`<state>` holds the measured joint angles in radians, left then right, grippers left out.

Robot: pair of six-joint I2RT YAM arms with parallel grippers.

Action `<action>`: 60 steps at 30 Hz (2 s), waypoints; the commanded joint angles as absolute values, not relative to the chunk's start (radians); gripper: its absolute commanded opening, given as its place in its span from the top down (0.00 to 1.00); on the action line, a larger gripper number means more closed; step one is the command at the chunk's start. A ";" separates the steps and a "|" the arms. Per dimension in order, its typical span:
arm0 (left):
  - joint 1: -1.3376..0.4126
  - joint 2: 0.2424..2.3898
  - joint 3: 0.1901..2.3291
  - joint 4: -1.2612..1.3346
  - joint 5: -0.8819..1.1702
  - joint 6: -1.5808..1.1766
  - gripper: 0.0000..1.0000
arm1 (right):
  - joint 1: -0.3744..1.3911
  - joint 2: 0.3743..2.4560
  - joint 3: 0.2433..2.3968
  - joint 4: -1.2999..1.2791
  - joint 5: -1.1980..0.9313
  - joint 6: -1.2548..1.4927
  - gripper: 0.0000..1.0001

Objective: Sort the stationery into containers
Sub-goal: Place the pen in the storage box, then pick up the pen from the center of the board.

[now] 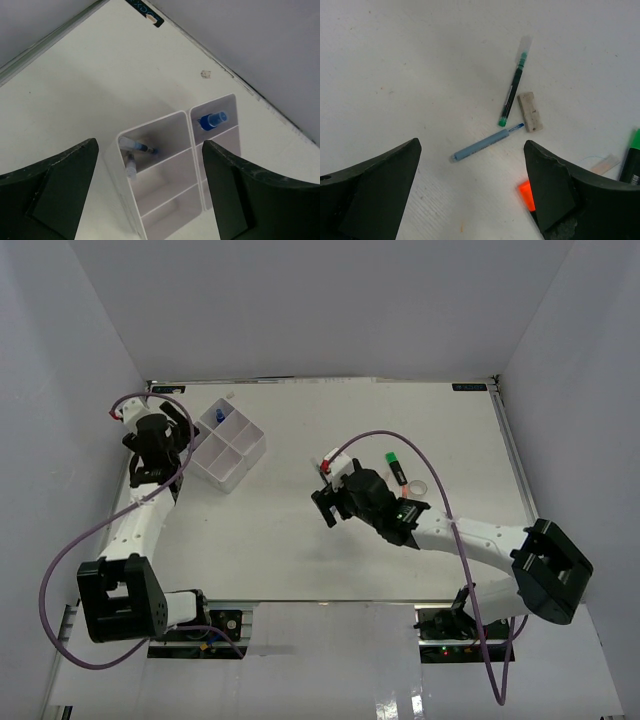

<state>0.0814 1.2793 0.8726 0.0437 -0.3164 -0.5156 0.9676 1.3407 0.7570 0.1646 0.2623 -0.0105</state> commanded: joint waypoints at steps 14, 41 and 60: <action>0.084 1.009 0.792 -0.155 0.330 -0.382 0.02 | 0.850 1.816 1.216 -0.153 0.219 0.132 0.44; 0.081 1.100 0.825 -0.164 0.529 -0.482 0.02 | 0.825 1.919 1.266 -0.106 0.141 0.081 0.92; -0.267 1.157 0.992 -0.265 0.428 -0.673 0.16 | 1.006 1.387 0.914 0.328 0.063 0.012 0.92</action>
<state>-0.2401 1.1549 0.9516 -0.2375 0.4747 -0.6422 1.0012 1.4189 0.9340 0.2382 0.0742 0.0307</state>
